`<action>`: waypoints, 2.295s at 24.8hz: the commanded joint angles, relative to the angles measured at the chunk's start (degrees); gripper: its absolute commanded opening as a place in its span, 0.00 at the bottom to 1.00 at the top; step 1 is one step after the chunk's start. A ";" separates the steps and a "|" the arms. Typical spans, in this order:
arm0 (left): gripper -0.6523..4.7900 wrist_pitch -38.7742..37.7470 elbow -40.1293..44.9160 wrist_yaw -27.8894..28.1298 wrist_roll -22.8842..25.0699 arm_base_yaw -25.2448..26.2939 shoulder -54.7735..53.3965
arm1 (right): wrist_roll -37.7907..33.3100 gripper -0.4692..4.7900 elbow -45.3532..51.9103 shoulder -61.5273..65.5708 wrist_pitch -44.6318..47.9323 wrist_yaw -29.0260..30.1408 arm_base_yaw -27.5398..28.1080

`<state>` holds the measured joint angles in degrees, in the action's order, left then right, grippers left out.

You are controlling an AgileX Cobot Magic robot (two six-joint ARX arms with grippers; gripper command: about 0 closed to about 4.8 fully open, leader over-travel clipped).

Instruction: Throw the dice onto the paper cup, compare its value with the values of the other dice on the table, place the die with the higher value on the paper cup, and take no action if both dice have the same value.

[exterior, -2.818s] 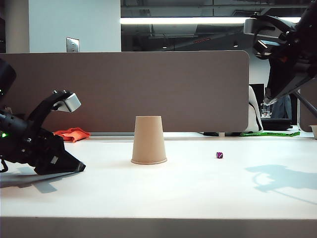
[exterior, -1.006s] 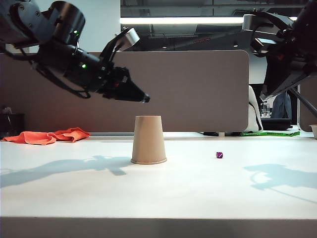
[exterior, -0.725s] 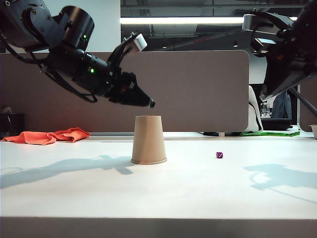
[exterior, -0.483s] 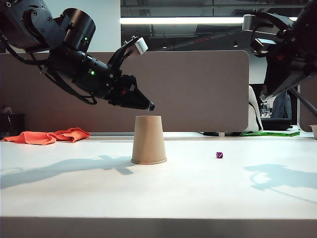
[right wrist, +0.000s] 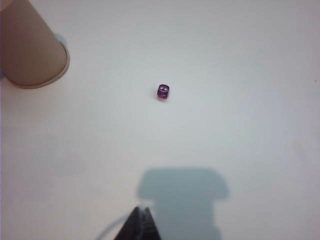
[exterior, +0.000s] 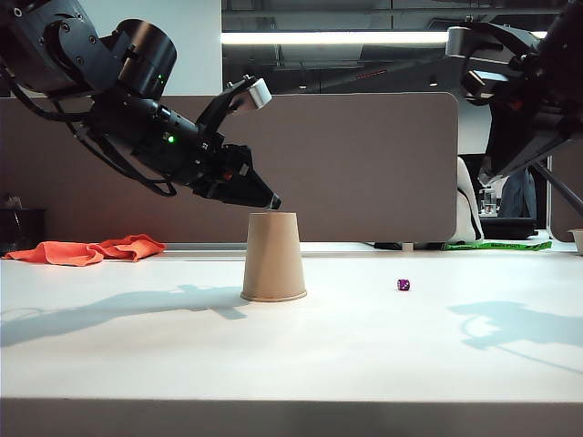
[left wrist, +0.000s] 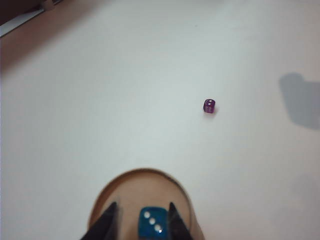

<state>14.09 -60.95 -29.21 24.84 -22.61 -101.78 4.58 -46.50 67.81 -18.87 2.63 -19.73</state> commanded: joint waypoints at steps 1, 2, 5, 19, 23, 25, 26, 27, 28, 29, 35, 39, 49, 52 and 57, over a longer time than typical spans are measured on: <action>0.40 0.33 -0.26 1.68 0.02 -0.02 0.20 | 0.15 0.09 -0.35 -0.22 0.68 0.07 -0.09; 0.41 0.33 -0.26 2.16 0.02 -0.02 0.20 | 0.15 0.09 -0.35 -0.22 0.68 0.09 -0.09; 0.41 0.37 -0.28 3.54 0.02 -0.02 0.20 | 0.15 0.09 -0.35 -0.22 0.68 0.09 -0.09; 0.57 4.46 -0.44 3.63 -2.80 -0.02 0.22 | 0.15 0.09 -0.35 -0.22 0.70 0.07 -0.09; 0.45 6.45 -0.46 7.56 -2.80 0.13 2.25 | 0.17 0.09 -0.35 -0.28 1.42 0.04 -0.09; 0.25 6.69 -0.48 11.98 -2.80 0.39 4.31 | 0.17 0.09 -0.35 -0.55 2.73 0.09 -0.07; 0.18 6.60 -0.48 14.86 -2.84 1.18 6.49 | 0.17 0.09 -0.37 -1.33 4.52 0.09 0.15; 0.15 6.49 -0.48 15.26 -3.41 1.70 7.54 | 0.15 0.09 -0.35 -2.12 5.64 0.07 0.24; 0.15 6.14 -0.46 15.19 -6.67 3.78 10.14 | 0.17 0.09 -0.35 -4.09 7.34 0.07 0.70; 0.13 6.08 -0.46 15.06 -8.57 4.81 11.23 | 0.17 0.09 -0.35 -5.18 7.98 0.04 1.16; 0.11 -3.80 -0.39 10.78 -15.80 16.98 23.30 | 2.54 0.09 0.59 -15.08 8.48 4.35 10.25; 0.11 -18.27 0.00 10.82 -14.78 23.28 32.59 | 2.32 0.09 6.19 -21.11 11.41 13.07 20.63; 0.11 -21.03 14.71 16.65 -17.86 25.05 55.65 | -5.73 0.09 24.37 -41.97 22.51 13.81 28.26; 0.11 -21.31 20.26 18.08 -19.82 25.03 61.20 | -7.80 0.09 30.12 -47.93 26.14 12.02 28.24; 0.11 -21.79 25.42 20.33 -20.41 23.58 67.65 | -9.25 0.09 35.36 -54.47 26.47 10.14 26.32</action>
<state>-8.03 -36.12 -10.37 4.82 1.65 -35.03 -4.38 -11.40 13.98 6.55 13.50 7.60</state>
